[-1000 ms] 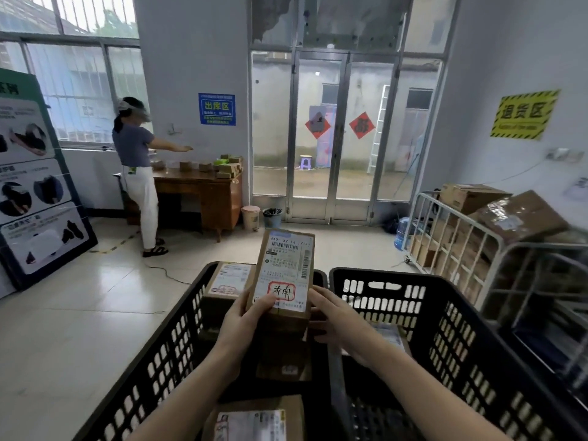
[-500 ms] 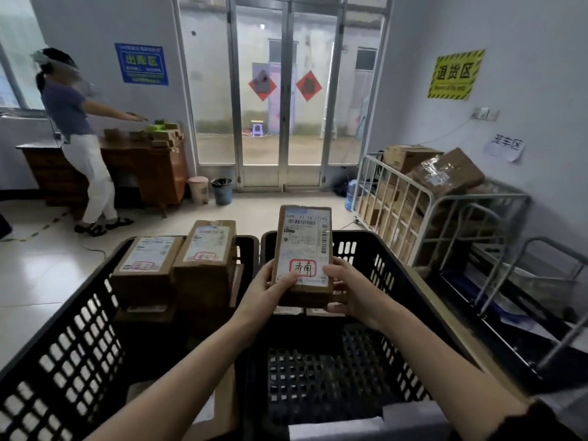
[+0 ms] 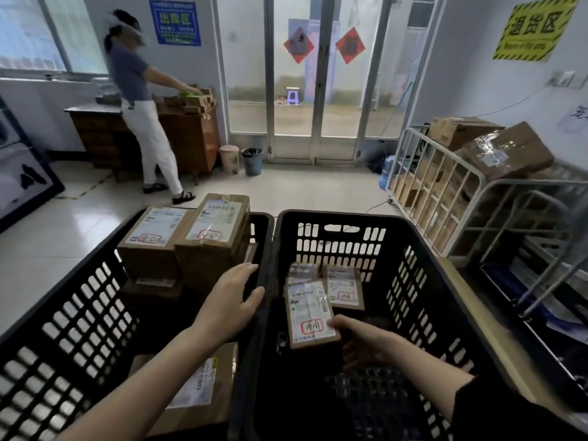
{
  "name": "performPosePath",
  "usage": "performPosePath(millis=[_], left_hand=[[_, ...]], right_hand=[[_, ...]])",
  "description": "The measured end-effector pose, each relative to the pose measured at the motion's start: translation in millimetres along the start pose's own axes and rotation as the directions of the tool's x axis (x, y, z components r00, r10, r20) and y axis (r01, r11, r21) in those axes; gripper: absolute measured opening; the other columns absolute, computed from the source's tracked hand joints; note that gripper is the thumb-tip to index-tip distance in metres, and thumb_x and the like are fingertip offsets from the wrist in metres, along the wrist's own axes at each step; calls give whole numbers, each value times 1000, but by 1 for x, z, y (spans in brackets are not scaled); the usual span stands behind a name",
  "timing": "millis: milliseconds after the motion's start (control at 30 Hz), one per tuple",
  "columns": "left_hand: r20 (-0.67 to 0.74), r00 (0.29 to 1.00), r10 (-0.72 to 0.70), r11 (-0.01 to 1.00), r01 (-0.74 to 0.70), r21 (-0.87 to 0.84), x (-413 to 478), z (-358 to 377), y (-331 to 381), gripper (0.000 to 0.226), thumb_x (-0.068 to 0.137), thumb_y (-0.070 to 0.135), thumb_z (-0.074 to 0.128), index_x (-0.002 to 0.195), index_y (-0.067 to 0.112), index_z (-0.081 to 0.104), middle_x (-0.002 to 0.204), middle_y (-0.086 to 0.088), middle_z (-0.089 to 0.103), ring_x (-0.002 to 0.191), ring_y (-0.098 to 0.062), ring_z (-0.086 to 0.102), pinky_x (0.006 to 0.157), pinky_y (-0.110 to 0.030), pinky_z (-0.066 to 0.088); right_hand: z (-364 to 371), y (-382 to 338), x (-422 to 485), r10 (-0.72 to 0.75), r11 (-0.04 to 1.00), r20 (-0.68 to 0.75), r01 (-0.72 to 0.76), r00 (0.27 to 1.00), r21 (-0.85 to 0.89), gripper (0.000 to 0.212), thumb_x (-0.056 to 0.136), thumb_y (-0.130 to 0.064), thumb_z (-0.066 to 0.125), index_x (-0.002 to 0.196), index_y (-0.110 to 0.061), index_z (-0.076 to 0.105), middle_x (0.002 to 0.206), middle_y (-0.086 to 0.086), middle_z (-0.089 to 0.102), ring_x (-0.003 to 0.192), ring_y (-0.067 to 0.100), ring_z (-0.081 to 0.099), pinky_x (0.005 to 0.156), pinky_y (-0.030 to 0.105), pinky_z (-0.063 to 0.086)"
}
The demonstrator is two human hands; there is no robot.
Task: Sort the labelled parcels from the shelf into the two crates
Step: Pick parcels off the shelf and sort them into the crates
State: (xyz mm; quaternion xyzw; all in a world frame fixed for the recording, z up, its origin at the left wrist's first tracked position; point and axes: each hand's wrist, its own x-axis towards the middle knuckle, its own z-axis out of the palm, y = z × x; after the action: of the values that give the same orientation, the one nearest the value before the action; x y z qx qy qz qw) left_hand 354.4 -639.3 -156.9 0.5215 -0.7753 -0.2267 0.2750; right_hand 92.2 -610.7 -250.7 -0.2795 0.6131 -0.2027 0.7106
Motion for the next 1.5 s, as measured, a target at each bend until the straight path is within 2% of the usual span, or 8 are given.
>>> performPosePath(millis=[333, 467, 600, 733, 900, 1167, 1333, 1500], left_hand=[[-9, 997, -78, 997, 78, 4, 1, 4, -14, 48, 90, 22, 57, 136, 13, 45, 140, -2, 44, 133, -15, 36, 112, -29, 29], [-20, 995, -100, 995, 101, 17, 0, 6, -19, 47, 90, 21, 57, 134, 13, 46, 139, -1, 44, 132, -15, 37, 109, -26, 29], [-13, 995, -96, 995, 96, 28, 2, 10, -21, 46, 89, 20, 58, 133, 13, 47, 137, -2, 46, 130, -15, 39, 105, -20, 27], [-9, 996, -89, 996, 89, 13, 4, 14, -19, 45, 89, 21, 58, 133, 13, 48, 136, -2, 47, 129, -15, 40, 107, -24, 30], [-4, 996, -86, 996, 86, 16, 4, 13, -23, 46, 89, 22, 58, 133, 15, 47, 136, 0, 47, 129, -13, 40, 106, -21, 30], [-12, 996, -85, 996, 86, 9, 3, 13, -29, 45, 90, 22, 56, 133, 15, 47, 135, 1, 48, 126, -11, 41, 95, -9, 31], [-33, 998, -60, 998, 60, -5, -3, 10, -20, 44, 90, 21, 57, 132, 15, 48, 132, 2, 50, 125, -11, 43, 103, -19, 32], [-48, 999, -23, 1000, 23, -3, -5, 1, -7, 44, 89, 21, 58, 131, 15, 49, 132, 0, 50, 126, -13, 43, 107, -25, 34]], right_hand=[[17, 24, 60, 16, 989, 114, -33, 993, 147, 53, 51, -34, 77, 95, -12, 57, 71, 5, 45, 58, 17, 44, 57, 27, 42], [23, 24, 66, -70, 993, 22, 68, 997, 94, 39, 76, -21, 61, 114, -20, 51, 78, 6, 53, 59, 15, 42, 54, 25, 34], [26, 19, 71, -207, 977, -103, 199, 973, -84, 49, 83, -11, 63, 128, -14, 44, 105, 8, 64, 85, 21, 63, 69, 31, 53], [30, 7, 61, -539, 602, -151, 255, 829, -756, 83, 81, -36, 68, 147, -15, 23, 151, 12, 26, 140, 29, 26, 115, 39, 27], [48, 4, 59, -543, 137, 118, 227, 831, -964, 102, 69, -80, 16, 150, -19, 15, 159, 8, 0, 147, 24, 1, 118, 33, 9], [43, 7, 69, -516, 20, 127, 160, 847, -987, 127, 47, -83, -18, 150, -16, 16, 158, 15, 6, 147, 30, 6, 118, 37, 11], [48, -12, 50, -475, 22, 118, 146, 872, -989, 111, 61, -87, 11, 144, -14, 26, 154, 10, 18, 142, 26, 19, 113, 35, 25], [39, -37, 16, -530, 51, 85, 132, 844, -990, 98, 69, -80, 15, 150, -24, 15, 159, 2, 8, 146, 20, 11, 117, 37, 17]])
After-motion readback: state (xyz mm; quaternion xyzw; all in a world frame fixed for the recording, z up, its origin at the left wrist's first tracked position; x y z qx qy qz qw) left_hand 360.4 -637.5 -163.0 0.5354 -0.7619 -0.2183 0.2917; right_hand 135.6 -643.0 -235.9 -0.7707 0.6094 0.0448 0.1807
